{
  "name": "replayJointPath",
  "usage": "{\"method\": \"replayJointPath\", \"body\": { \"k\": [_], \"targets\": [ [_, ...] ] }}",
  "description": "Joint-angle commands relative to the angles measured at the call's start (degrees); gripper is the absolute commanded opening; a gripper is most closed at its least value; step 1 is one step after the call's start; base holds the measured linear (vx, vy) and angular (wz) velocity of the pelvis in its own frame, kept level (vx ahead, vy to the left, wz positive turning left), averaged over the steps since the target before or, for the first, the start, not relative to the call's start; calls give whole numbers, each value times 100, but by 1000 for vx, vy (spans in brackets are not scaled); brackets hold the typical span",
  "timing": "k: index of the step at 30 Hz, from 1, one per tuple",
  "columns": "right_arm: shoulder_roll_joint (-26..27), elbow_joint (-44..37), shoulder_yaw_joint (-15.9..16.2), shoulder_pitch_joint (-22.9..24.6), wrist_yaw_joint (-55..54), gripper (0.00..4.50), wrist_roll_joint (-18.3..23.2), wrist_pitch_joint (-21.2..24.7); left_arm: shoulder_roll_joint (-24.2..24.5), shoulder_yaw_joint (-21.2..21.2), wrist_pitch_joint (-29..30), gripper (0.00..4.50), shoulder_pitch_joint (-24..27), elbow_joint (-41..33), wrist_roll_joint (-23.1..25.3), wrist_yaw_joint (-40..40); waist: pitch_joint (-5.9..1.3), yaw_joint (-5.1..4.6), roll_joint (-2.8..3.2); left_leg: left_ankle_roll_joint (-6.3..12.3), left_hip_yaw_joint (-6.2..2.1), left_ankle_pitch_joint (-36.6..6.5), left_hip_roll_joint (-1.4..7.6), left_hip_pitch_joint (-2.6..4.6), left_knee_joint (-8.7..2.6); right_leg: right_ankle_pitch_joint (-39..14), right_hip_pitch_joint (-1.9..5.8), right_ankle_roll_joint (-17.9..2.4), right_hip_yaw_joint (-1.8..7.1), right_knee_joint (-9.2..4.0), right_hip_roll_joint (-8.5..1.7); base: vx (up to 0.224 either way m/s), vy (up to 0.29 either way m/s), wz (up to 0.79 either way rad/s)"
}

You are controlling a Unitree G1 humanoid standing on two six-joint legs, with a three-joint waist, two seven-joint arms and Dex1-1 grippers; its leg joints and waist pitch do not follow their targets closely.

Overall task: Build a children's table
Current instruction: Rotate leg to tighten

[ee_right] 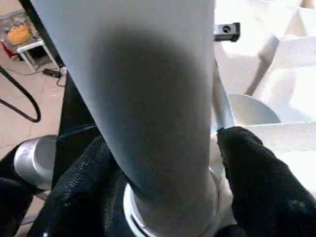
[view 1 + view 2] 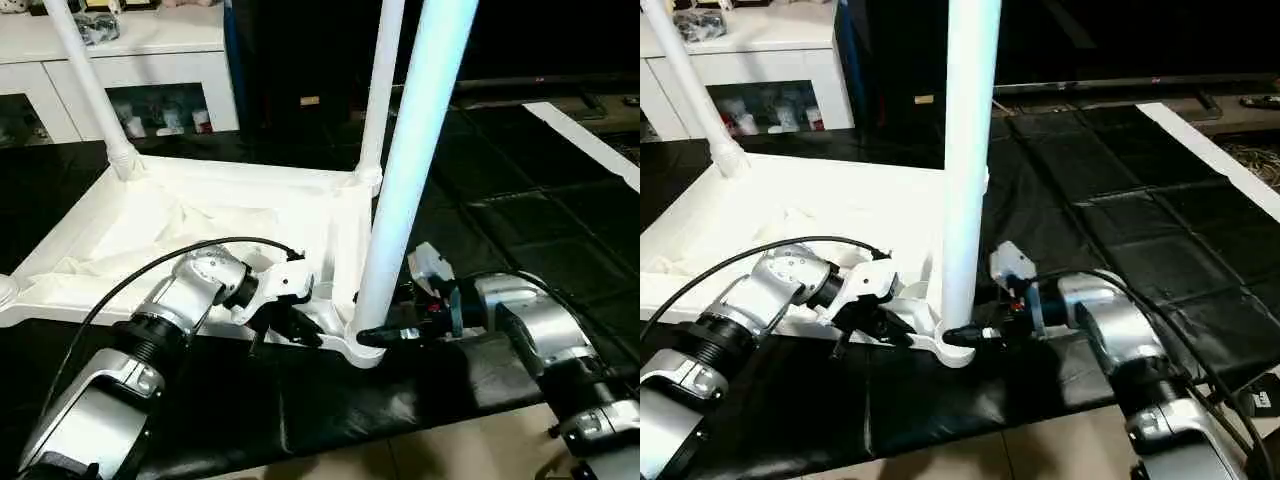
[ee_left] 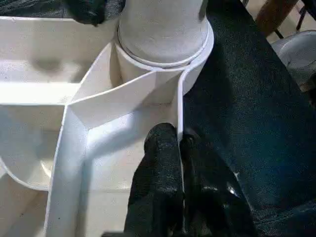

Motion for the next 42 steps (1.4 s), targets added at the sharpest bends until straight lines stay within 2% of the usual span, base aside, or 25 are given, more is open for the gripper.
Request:
{"method": "replayJointPath", "body": {
  "k": [1, 5, 13, 16, 20, 22, 24, 25, 28, 30, 31, 35, 37, 39, 42],
  "targets": [
    [5, 59, -2, -131, 63, 275, 46, 37, -66, -109, -47, 0, -49, 17, 18, -88, -367, -22, -80, 445, 53, -648, 81, -62, -363, -1669, 351, -1038, 265, -334, -287, 0, 0, 0],
    [58, 133, -13, -175, 141, 231, 72, 61, -73, -97, -37, 0, -51, 36, 34, -39, -370, -19, -78, 443, 51, -637, 76, -67, -362, -1658, 355, -1045, 264, -335, -290, 0, 0, 0],
    [103, 106, -25, -133, 161, 211, 78, 81, -121, -18, 69, 0, -76, 82, 3, 119, -349, -22, -89, 390, 52, -769, 70, -59, -366, -1941, 337, -965, 274, -361, -286, 0, 0, 0],
    [208, 54, -198, -41, -248, 209, 106, 165, -273, 193, 378, 0, -125, 162, -95, 494, -337, -33, -91, 356, 55, -818, 61, -56, -366, -2037, 332, -945, 275, -372, -279, 0, 0, 0],
    [416, 67, -328, 2, -1066, 206, -28, 384, -544, 491, 778, 0, -184, 220, -250, 1088, -327, -78, -91, 266, 39, -928, 25, -50, -373, -2525, 330, -732, 260, -431, -280, 0, 0, 0],
    [757, 255, -483, -67, -2097, 204, -220, 519, -904, 754, 1172, 0, -241, 255, -391, 1736, -326, -145, -83, 215, 32, -872, 8, -77, -370, -2500, 334, -688, 258, -436, -267, 0, 0, 0],
    [911, 337, -562, -110, -2475, 203, -250, 592, -1030, 828, 1312, 0, -252, 248, -435, 1927, -350, -232, -94, 223, 10, -789, -8, -109, -368, -2370, 370, -682, 252, -421, -269, 0, 0, 0],
    [1064, 411, -635, -155, -2807, 202, -258, 704, -1156, 893, 1415, 0, -266, 255, -443, 2165, -352, -246, -72, 240, 8, -766, -16, -102, -364, -2304, 360, -714, 252, -421, -271, 0, 0, 0],
    [1432, 540, -771, -246, -3483, 201, -303, 836, -1465, 1052, 1636, 0, -323, 308, -440, 2715, -369, -367, -67, 324, 15, -649, -23, -122, -343, -1904, 365, -914, 252, -392, -249, 0, 0, 0],
    [1717, 605, -891, -338, -3895, 201, -248, 933, -1677, 1177, 1749, 0, -383, 383, -458, 3081, -354, -406, -20, 356, 18, -678, -30, -119, -345, -1866, 359, -967, 249, -403, -239, 0, 0, 0],
    [1828, 632, -931, -383, -4039, 201, -249, 954, -1757, 1228, 1788, 0, -406, 405, -470, 3190, -354, -435, -41, 374, 23, -748, -38, -116, -342, -1932, 363, -962, 243, -415, -233, 0, 0, 0],
    [1952, 607, -687, -383, -4217, 201, -607, 668, -1833, 1274, 1832, 0, -422, 394, -427, 3309, -344, -467, 8, 397, 16, -951, -40, -101, -352, -2180, 352, -884, 238, -464, -235, 0, 0, 0],
    [1939, 592, -673, -361, -4162, 201, -598, 654, -1817, 1267, 1813, 0, -421, 395, -412, 3300, -345, -471, -3, 426, 15, -983, -31, -100, -356, -2095, 352, -913, 241, -459, -229, 0, 0, 0],
    [1822, 406, -743, -179, -3925, 255, -483, 688, -1628, 1183, 1643, 0, -359, 353, -291, 3123, -342, -470, 29, 444, 10, -1027, -25, -98, -366, -1976, 359, -960, 245, -460, -227, 0, 0, 0],
    [1709, 276, -746, -88, -3779, 282, -470, 687, -1527, 1137, 1555, 0, -336, 328, -260, 2990, -356, -460, 25, 502, 12, -941, -13, -99, -364, -1681, 374, -1071, 257, -422, -231, 0, 0, 0]
  ]
}}
